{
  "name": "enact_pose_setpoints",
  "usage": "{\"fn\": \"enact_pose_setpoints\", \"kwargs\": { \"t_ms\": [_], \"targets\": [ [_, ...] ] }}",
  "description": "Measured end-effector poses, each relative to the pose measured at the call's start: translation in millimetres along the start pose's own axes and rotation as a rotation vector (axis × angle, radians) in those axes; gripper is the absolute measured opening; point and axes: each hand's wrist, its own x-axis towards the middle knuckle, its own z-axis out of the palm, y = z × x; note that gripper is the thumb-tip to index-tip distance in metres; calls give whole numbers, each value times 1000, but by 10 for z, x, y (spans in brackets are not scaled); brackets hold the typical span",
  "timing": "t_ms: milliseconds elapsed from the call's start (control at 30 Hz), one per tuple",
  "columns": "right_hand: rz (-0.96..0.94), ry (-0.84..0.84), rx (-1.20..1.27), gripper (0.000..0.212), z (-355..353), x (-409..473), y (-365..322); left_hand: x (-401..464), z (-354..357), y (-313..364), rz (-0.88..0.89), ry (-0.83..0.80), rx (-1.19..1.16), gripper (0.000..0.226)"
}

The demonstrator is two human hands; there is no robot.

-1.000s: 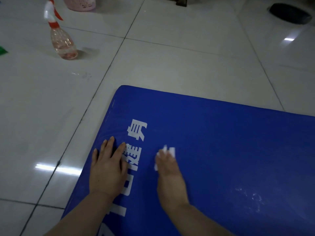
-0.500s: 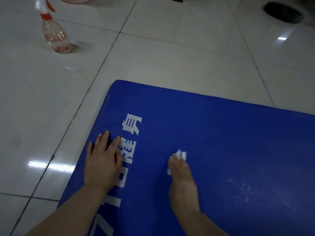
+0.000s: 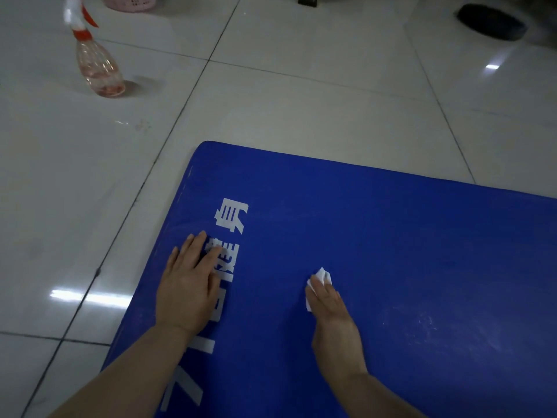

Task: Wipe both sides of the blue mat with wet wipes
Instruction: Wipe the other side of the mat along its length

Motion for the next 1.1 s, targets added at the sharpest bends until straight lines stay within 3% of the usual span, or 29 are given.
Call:
{"fn": "enact_pose_setpoints", "kwargs": {
  "t_ms": [67,167,267,400,533,633,700,800,967,1100],
  "targets": [
    [27,72,69,92,82,-3,-41,-143,-11,23,65,6,0,50],
    [30,133,55,78,163,-34,-113,-384,-33,22,78,-25,21,49],
    [90,47,-25,68,164,-52,-303,-405,-16,5,1,-55,36,52],
    [-195,-232,-121,68,225,-168,-864,-362,0,11,-49,-67,37,56],
    [-353,-175,71,48,274,-173,-1130,-349,-23,-21,-80,-44,3,56],
    [-329,-217,-14,66,134,-107,-902,-349,-24,-14,-62,-28,9,56],
    [-220,-96,-146,60,110,-68,-667,-356,-17,0,-75,-30,-1,56],
    [55,42,-31,51,93,-48,-542,-351,2,-3,-70,-41,-37,57],
    [-265,-62,57,52,333,-242,-1233,-352,-14,4,-83,12,-173,59],
    [-312,-174,113,75,225,-203,-1243,-439,-112,-10,-123,73,-247,58]
  ]
}}
